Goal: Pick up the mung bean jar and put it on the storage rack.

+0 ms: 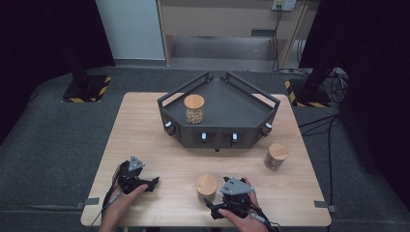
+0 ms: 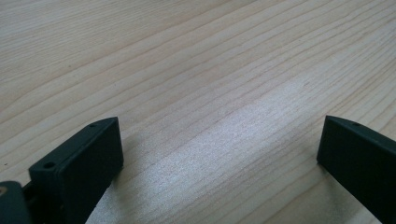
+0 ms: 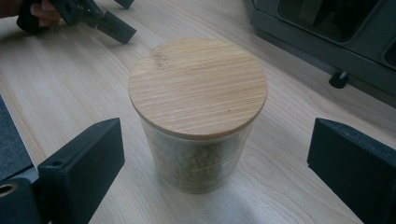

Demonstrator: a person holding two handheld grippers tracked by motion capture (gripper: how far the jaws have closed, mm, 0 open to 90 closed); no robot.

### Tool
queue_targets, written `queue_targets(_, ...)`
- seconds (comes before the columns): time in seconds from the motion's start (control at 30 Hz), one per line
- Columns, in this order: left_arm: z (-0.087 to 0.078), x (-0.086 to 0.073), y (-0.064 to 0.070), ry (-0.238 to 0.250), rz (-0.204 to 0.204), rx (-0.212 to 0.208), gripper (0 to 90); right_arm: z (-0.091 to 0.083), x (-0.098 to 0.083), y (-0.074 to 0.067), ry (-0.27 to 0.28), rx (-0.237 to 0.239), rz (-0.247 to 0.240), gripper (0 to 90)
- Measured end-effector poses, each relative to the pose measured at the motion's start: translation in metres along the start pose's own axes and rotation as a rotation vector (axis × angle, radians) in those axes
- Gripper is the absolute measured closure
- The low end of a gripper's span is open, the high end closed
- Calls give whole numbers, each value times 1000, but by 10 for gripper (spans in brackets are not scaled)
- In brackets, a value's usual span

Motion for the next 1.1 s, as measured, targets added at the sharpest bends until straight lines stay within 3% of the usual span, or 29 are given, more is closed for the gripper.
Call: queue_targets(1.1,0,0,0,0,0,0,0,25,-12,-7,63,0,59,40)
Point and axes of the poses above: each handheld gripper's, and its own axes: z roughly forward along the jaws, x roughly out of its top, y roughly to its right, the point moved 6 cm from there along z, roughly forward along the jaws, and after that the axes turned 15 degrees about -x, right-handed, at the moved point
